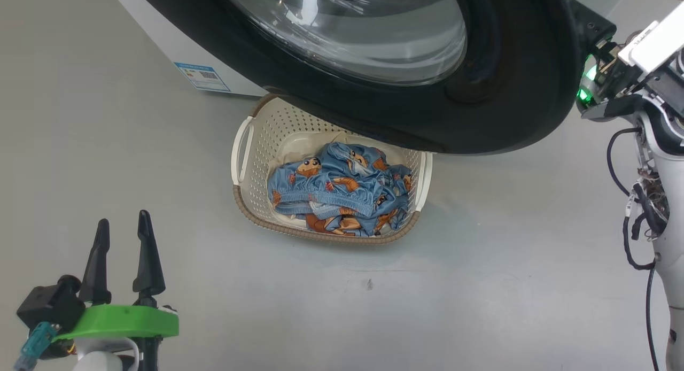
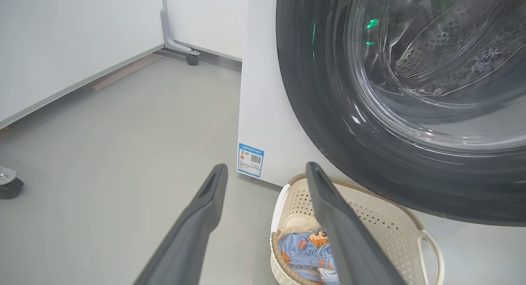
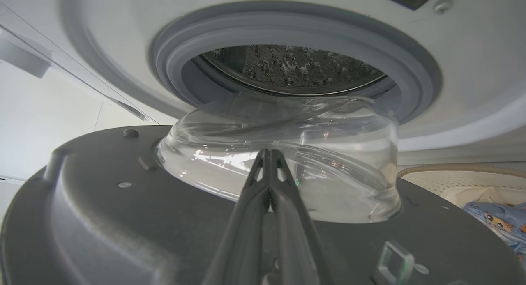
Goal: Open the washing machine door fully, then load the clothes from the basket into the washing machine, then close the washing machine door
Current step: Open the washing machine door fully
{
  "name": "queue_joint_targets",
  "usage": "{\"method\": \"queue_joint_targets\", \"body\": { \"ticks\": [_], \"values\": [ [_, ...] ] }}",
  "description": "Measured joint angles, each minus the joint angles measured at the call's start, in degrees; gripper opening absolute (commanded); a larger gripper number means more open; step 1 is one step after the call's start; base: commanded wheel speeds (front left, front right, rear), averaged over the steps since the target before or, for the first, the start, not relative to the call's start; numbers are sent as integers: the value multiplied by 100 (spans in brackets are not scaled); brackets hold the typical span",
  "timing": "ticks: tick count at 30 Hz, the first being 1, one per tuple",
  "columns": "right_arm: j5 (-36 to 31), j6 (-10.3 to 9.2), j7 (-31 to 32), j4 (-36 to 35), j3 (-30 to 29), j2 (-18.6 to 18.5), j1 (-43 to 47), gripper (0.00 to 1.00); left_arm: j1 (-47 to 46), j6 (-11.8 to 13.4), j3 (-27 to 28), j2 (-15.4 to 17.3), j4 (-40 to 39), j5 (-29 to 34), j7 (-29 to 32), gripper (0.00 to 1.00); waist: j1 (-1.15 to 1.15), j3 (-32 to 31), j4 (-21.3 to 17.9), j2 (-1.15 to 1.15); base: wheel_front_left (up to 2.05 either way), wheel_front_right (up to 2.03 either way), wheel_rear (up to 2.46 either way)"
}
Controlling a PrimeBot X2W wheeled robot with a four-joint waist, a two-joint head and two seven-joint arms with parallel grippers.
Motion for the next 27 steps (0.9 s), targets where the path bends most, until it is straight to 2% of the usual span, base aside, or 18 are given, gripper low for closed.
{"method": "queue_joint_targets", "body": {
  "ticks": [12,27],
  "values": [
    [104,0,290,-83,307,193,493,0,12,0,2,0,154,-1,0,100,0,-384,-87,0,0,0,0],
    [209,0,580,-167,727,662,1000,0,138,0,34,0,185,-44,0,100,0,-806,-181,0,0,0,0]
  ]
}}
